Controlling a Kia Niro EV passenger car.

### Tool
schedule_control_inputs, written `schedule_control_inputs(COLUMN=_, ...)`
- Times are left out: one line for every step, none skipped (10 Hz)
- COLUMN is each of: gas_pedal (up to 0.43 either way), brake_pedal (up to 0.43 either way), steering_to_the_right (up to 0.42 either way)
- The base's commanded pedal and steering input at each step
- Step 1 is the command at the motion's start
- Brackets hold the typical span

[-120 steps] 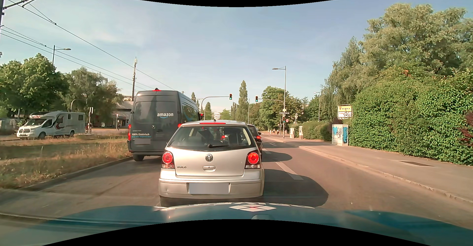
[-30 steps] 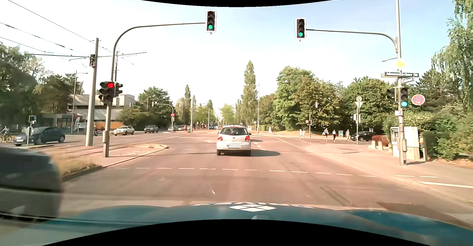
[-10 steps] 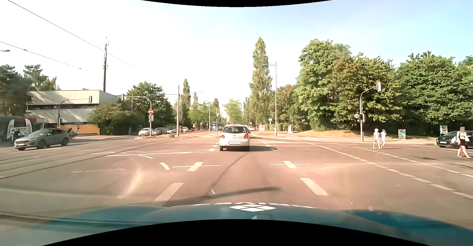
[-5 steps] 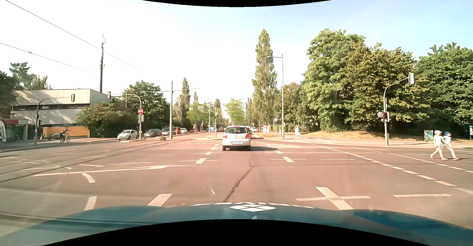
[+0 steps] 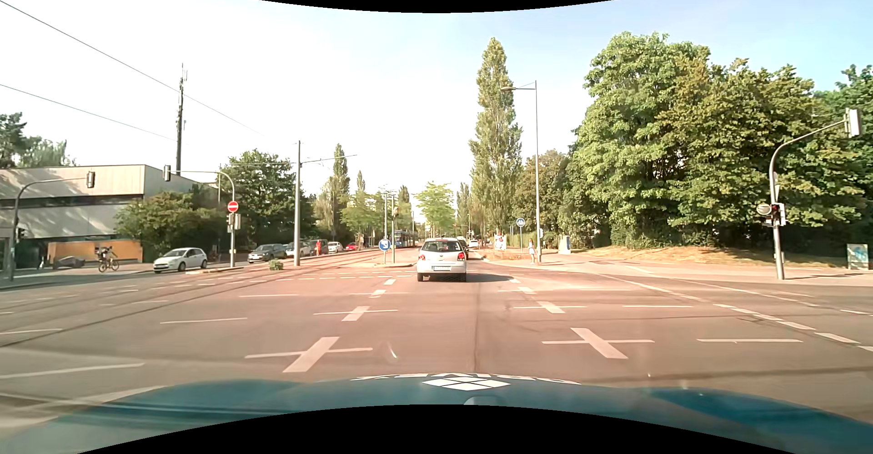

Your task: Follow the waypoints while adhering to traffic rules and regulations

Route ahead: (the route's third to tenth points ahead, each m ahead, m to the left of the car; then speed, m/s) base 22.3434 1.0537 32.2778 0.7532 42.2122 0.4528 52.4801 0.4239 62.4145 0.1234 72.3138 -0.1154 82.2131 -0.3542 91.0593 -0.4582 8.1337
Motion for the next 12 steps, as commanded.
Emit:
schedule_control_inputs(gas_pedal=0.197, brake_pedal=0.0, steering_to_the_right=-0.013)
schedule_control_inputs(gas_pedal=0.197, brake_pedal=0.0, steering_to_the_right=-0.014)
schedule_control_inputs(gas_pedal=0.197, brake_pedal=0.0, steering_to_the_right=-0.012)
schedule_control_inputs(gas_pedal=0.197, brake_pedal=0.0, steering_to_the_right=-0.008)
schedule_control_inputs(gas_pedal=0.197, brake_pedal=0.0, steering_to_the_right=-0.005)
schedule_control_inputs(gas_pedal=0.197, brake_pedal=0.0, steering_to_the_right=-0.005)
schedule_control_inputs(gas_pedal=0.197, brake_pedal=0.0, steering_to_the_right=-0.004)
schedule_control_inputs(gas_pedal=0.197, brake_pedal=0.0, steering_to_the_right=-0.004)
schedule_control_inputs(gas_pedal=0.197, brake_pedal=0.0, steering_to_the_right=-0.004)
schedule_control_inputs(gas_pedal=0.189, brake_pedal=0.0, steering_to_the_right=-0.002)
schedule_control_inputs(gas_pedal=0.177, brake_pedal=0.0, steering_to_the_right=0.0)
schedule_control_inputs(gas_pedal=0.177, brake_pedal=0.0, steering_to_the_right=0.0)
